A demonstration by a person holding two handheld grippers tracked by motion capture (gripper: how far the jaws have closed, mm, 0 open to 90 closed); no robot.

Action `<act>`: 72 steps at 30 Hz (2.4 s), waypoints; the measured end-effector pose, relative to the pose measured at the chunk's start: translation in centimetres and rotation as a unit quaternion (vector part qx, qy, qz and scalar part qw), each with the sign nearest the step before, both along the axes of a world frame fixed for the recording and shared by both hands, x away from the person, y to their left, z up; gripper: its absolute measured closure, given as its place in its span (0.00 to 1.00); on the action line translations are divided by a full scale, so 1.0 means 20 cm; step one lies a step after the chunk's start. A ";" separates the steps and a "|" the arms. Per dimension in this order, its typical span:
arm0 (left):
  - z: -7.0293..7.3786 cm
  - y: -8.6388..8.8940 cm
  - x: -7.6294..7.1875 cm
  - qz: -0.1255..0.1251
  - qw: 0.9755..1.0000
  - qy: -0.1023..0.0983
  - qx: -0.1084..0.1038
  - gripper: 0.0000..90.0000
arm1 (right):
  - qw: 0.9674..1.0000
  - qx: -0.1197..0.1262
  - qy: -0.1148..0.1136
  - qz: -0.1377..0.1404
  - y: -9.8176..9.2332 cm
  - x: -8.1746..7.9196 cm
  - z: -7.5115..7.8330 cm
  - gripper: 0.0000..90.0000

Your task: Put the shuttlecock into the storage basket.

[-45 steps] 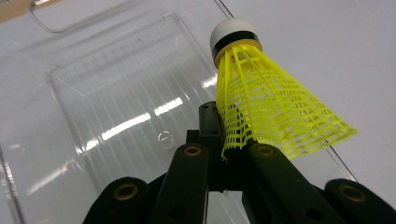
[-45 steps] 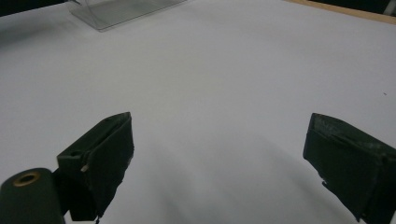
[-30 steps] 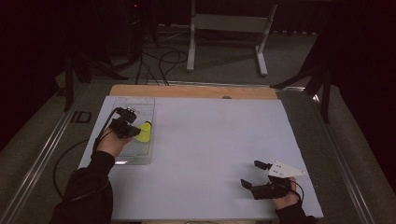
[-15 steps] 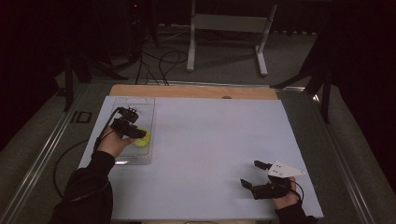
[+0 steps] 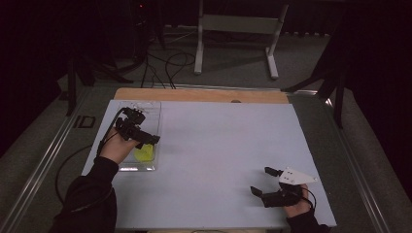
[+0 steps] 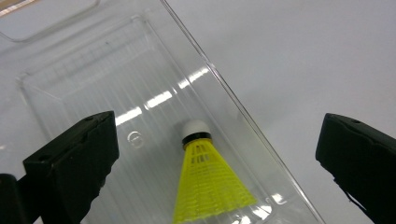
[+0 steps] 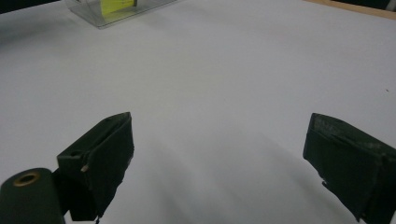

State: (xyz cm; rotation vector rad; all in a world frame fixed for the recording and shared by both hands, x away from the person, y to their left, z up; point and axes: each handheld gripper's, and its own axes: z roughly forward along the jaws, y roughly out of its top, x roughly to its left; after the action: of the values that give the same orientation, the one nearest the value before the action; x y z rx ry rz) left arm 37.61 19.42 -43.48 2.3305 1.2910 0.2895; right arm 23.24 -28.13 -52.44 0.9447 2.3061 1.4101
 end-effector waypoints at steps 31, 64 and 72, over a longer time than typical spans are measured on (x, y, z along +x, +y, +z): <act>0.11 -0.25 -0.08 -0.129 0.986 -0.056 -0.085 0.00 | 1.000 0.001 0.001 0.000 0.00 0.00 0.00 0.10; -0.02 -0.59 -0.25 -0.282 0.947 -0.025 -0.155 0.00 | 1.000 0.005 -0.003 0.001 0.00 0.00 0.01 0.10; -0.09 -0.58 -0.29 -0.295 0.941 -0.019 -0.164 0.00 | 1.000 0.003 -0.003 0.000 0.00 -0.01 0.01 0.10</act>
State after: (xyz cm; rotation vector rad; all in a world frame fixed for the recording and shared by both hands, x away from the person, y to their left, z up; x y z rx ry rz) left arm 31.73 7.75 -45.33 2.2725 0.5186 -0.0750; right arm 23.14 -28.18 -52.28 0.9402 2.2983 1.4199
